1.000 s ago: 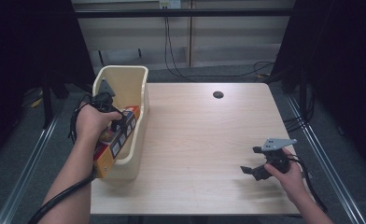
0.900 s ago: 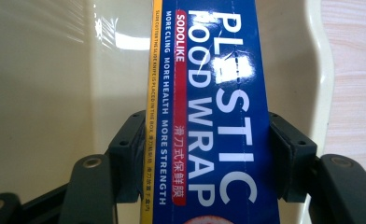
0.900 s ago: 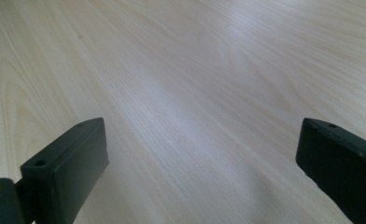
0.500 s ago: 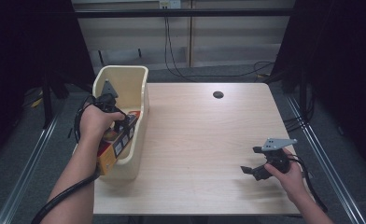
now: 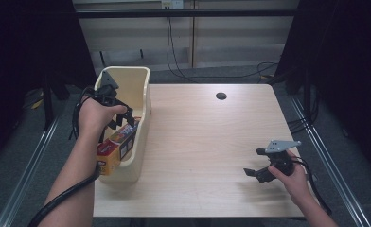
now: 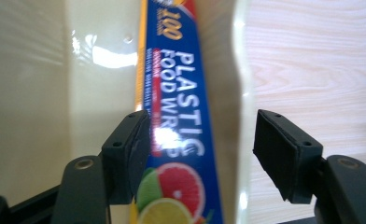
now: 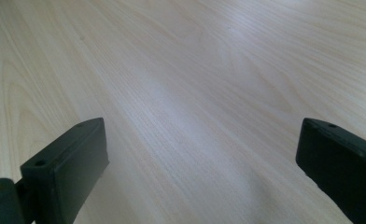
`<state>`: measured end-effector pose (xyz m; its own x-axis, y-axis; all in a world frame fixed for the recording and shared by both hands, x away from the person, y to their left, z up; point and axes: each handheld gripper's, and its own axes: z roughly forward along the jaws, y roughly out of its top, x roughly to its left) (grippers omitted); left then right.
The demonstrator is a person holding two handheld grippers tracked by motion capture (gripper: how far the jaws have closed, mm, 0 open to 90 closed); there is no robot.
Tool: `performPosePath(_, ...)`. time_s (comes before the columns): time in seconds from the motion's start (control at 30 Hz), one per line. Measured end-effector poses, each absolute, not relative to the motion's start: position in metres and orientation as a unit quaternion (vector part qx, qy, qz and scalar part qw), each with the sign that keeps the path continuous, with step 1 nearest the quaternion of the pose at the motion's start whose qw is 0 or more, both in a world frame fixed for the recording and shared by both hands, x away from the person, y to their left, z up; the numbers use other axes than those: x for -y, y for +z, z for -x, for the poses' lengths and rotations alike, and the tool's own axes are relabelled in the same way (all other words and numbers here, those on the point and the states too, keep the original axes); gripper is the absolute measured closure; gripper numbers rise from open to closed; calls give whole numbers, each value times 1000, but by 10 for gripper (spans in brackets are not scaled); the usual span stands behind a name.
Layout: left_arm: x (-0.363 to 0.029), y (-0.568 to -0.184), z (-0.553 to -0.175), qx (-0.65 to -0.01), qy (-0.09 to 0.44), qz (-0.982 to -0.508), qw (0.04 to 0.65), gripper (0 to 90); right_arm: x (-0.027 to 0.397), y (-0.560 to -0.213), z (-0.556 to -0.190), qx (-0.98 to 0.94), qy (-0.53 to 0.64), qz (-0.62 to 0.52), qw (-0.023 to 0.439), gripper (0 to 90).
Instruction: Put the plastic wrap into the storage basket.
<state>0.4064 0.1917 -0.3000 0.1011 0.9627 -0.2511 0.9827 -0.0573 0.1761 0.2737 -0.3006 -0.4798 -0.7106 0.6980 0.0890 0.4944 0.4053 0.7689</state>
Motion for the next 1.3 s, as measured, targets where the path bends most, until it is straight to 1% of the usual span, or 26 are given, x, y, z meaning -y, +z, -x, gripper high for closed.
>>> performPosePath(0.17,-185,-295,-405,-658,-30,-733,171,304,301,-479,-273,-828,413,-358,124,19)
performPosePath(0.27,-182,-293,-404,-653,-35,-734,183,289,301,-479,-274,-827,413,-359,125,19)
performPosePath(0.4,-177,-292,-403,-641,-32,-741,198,232,302,-479,-273,-826,416,-359,127,19)
performPosePath(0.8,-150,-289,-400,-601,-31,-766,227,154,301,-478,-273,-827,415,-358,127,19)
performPosePath(1.3,-122,-291,-397,-567,-36,-784,248,134,300,-477,-272,-827,416,-355,127,19)
